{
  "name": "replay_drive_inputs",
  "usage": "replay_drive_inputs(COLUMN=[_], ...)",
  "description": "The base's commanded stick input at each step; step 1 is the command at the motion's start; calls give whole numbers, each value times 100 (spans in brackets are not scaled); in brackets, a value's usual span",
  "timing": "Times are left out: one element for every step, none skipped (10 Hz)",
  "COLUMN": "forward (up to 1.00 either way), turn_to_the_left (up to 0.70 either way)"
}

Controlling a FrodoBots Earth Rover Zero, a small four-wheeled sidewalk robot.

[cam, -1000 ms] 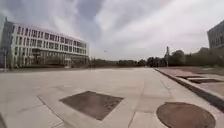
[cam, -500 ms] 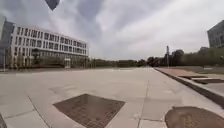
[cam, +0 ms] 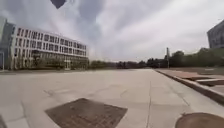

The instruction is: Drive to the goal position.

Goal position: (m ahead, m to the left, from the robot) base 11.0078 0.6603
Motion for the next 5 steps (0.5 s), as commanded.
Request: replay_drive_inputs(forward=[50,50,50,50,50], turn_to_the_left=[0,0,0,0,0])
